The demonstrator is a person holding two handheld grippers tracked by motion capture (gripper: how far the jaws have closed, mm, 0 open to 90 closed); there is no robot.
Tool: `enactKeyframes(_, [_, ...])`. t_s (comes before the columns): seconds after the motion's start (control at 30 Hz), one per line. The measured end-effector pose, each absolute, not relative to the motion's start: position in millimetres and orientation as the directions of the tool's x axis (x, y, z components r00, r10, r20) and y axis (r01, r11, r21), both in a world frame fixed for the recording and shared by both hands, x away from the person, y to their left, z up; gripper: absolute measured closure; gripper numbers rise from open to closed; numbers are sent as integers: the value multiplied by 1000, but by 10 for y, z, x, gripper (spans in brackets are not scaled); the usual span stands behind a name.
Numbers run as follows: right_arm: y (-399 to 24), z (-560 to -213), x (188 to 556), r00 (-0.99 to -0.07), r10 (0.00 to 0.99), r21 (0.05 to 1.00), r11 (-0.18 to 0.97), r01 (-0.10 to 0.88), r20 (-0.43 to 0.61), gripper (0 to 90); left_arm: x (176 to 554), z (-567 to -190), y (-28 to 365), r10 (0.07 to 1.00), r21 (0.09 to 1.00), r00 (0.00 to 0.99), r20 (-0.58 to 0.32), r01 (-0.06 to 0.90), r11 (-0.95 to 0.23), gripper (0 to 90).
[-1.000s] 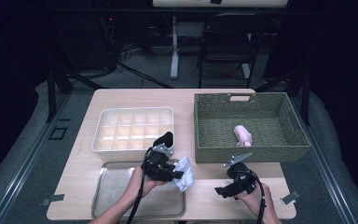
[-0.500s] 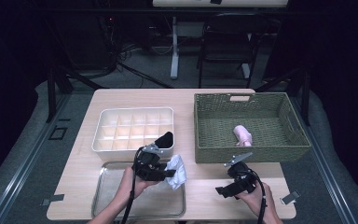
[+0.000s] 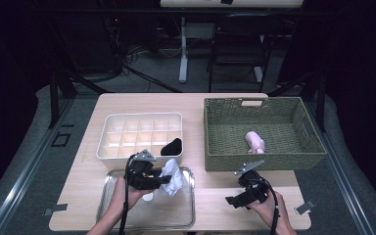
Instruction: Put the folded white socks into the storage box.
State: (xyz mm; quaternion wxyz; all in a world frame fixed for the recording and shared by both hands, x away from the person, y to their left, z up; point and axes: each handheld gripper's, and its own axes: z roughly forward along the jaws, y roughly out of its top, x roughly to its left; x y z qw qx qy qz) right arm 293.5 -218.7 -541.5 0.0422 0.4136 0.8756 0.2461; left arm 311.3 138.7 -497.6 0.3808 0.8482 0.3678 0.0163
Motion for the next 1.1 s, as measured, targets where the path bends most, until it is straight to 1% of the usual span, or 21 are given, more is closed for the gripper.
enactKeyframes(0.13, [-2189, -5423, 2940, -654, 746, 464, 537, 704, 128, 120, 3108, -4974, 1435, 650, 655, 723, -234, 611, -444, 646])
enactKeyframes(0.23, [-2190, -5423, 2942, -652, 748, 461, 538, 706, 126, 123, 3104, -4954, 1461, 668, 658, 720, -188, 597, -458, 645])
enactKeyframes(0.5, [-2184, -5416, 2940, -655, 747, 453, 547, 703, 113, 125, 3138, -4904, 1557, 686, 672, 702, -193, 604, -429, 645])
enactKeyframes(0.77, [-2173, -5410, 2936, -653, 748, 459, 542, 704, 118, 127, 3181, -4813, 1676, 711, 695, 681, -177, 598, -399, 646])
enactKeyframes(1.03, [-2165, -5407, 2940, -650, 750, 461, 537, 706, 121, 127, 3319, -4694, 1815, 744, 725, 647, -166, 591, -352, 645])
enactKeyframes(1.07, [-2160, -5414, 2933, -644, 754, 471, 524, 710, 132, 127, 3341, -4681, 1820, 748, 728, 643, -163, 590, -348, 646])
enactKeyframes(1.1, [-2167, -5406, 2936, -649, 751, 466, 535, 705, 120, 127, 3367, -4667, 1825, 752, 732, 640, -158, 587, -346, 645])
